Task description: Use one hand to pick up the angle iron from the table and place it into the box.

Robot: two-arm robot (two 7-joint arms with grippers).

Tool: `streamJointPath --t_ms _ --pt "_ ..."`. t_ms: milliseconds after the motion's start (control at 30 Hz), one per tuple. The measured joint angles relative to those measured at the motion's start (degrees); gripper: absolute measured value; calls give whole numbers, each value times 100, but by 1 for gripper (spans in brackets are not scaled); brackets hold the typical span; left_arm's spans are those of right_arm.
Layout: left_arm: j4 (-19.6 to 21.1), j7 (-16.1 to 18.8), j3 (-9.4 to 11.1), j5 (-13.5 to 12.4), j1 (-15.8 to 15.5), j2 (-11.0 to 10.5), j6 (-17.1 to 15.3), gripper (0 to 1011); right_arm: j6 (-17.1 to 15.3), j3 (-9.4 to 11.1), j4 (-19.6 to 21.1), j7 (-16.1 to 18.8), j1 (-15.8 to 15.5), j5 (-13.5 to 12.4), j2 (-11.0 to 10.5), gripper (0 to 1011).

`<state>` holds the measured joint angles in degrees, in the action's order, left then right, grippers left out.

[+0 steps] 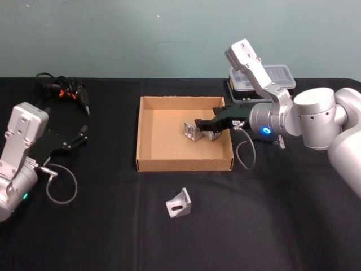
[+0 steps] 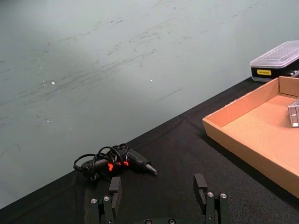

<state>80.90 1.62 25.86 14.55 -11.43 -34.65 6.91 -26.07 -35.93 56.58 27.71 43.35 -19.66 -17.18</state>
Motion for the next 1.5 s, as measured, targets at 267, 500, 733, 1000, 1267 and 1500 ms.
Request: streamJointPath --t_ms 267,500,733,1000,1267,1500 --pt "0 0 0 0 0 0 0 1011 3 -3 12 3 -4 -5 -3 919" --pt "0 0 0 1 0 0 0 1011 3 -3 16 7 -6 -8 -6 1002" --pt "0 0 0 0 0 0 0 1012 1 2 35 10 -13 -7 -13 1002" --pt "0 0 0 0 0 0 0 1011 -79 219 722 10 -350 -27 -219 1002" --pt "0 0 0 0 0 0 0 1011 -438 408 1933 26 -921 -202 -596 1002" --pt "0 0 0 0 0 0 0 1011 -1219 459 2908 -62 -1393 -455 -918 1002"
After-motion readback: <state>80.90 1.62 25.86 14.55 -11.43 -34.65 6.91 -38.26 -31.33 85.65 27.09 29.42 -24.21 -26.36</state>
